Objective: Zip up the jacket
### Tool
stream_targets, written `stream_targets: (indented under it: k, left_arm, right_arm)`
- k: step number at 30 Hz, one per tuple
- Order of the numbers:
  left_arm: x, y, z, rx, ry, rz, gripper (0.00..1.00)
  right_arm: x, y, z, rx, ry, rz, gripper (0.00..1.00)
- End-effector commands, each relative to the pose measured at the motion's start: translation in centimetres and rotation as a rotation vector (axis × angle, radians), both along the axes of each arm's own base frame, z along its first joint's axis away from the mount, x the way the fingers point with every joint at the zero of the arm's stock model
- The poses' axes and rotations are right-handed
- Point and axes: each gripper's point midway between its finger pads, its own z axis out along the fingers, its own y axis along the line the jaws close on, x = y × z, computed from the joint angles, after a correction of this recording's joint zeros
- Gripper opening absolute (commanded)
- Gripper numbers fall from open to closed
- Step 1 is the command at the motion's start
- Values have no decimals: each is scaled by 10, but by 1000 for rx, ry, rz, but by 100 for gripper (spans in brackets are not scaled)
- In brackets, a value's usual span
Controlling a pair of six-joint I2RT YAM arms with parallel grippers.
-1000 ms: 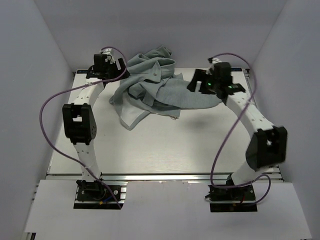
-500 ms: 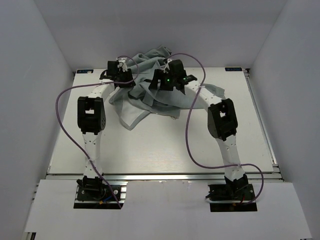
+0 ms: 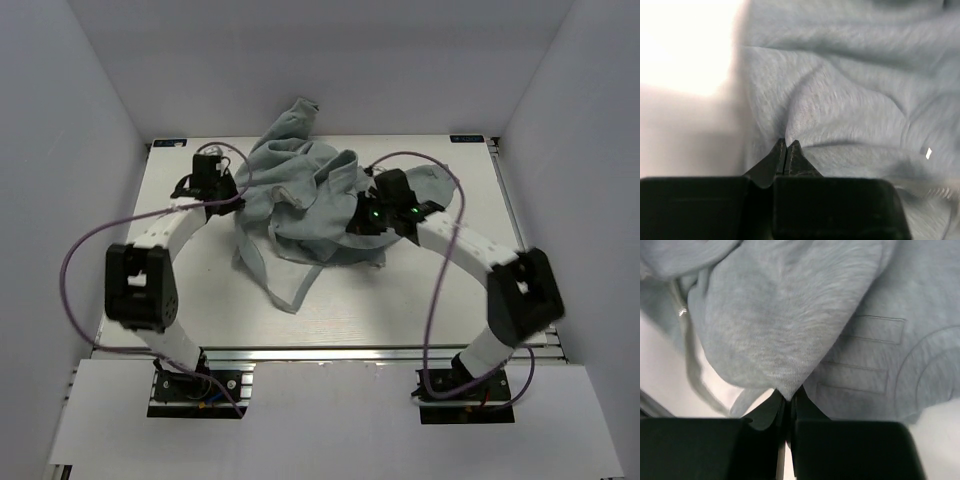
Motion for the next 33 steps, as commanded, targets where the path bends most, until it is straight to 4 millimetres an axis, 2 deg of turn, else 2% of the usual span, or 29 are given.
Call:
stream_targets:
  k: [1,2,3,4,5,7,8,9,10,11,12,13,14,15,17,19,21,22,24,25,27,28,30,31,33]
  left_arm:
    - [-58,39,7,30,60,281,0]
    - [-71,43,22,3,36,338,0]
    - [-83,53,21,28,43,387,0]
    - [-101,58,16,49,92,420,0]
    - [-112,63,23,34,92,473,0]
    - [-123,67,28,52,107,484,0]
    - [-122,65,41,54,84,453,2]
    - [-122,61,45,57,84,408,14]
    - [-122,49,51,27,87,339,43]
    - [-119,43,63,40,66,275,62]
    - [-124,33,64,49,88,231,74]
    - [-124,29,68,75,81,199,95]
    - [-122,22,77,92,58,164,98]
    - [-125,6,81,114,51,97,98]
    - [-124,-4,90,191,19,24,98]
    - [-122,-33,99,227,-35,-155,98]
    - [-120,-64,105,222,-93,-296,98]
    - [-119,-75,100,248,-117,-387,98]
    - [-123,-108,97,221,-166,-537,98]
    - [-119,-114,88,243,-166,-567,98]
    - [-112,-122,80,257,-164,-573,98]
    - [-107,-125,69,263,-138,-577,98]
    - [-100,-130,61,257,-122,-575,98]
    - [-97,-135,58,246,-118,-581,98]
    - [-90,-143,43,227,-95,-590,98]
  right_arm:
    - [-39,-67,-4,-157,-48,-104,0]
    - [-50,-80,-10,-191,-42,-120,0]
    - [-65,-92,-7,-210,-39,-124,0]
    - [-77,-100,-14,-231,-16,-122,0]
    - [-92,-110,-30,-268,23,-115,0]
    - [-108,-125,-34,-309,46,-127,5]
    - [-111,-128,-29,-310,34,-126,10]
    - [-115,-132,-28,-332,34,-111,24]
    - [-113,-133,-21,-334,16,-106,32]
    - [-107,-130,-7,-323,-22,-103,39]
    - [-104,-130,6,-313,-58,-102,44]
    - [-100,-129,17,-314,-96,-81,53]
    - [-97,-128,27,-307,-127,-74,63]
    - [-91,-125,48,-283,-182,-75,76]
    - [-84,-122,69,-273,-257,-50,84]
    - [-77,-115,84,-250,-326,-12,89]
    - [-73,-106,94,-217,-347,5,89]
    - [-69,-101,99,-191,-368,7,89]
    - [-65,-88,95,-154,-357,45,89]
    - [-63,-84,96,-147,-358,52,89]
    - [-56,-76,86,-140,-320,59,89]
    - [-53,-72,78,-141,-301,69,89]
    - [-45,-62,77,-106,-310,73,89]
    - [-40,-59,66,-107,-292,74,89]
    - [-31,-51,63,-89,-296,68,89]
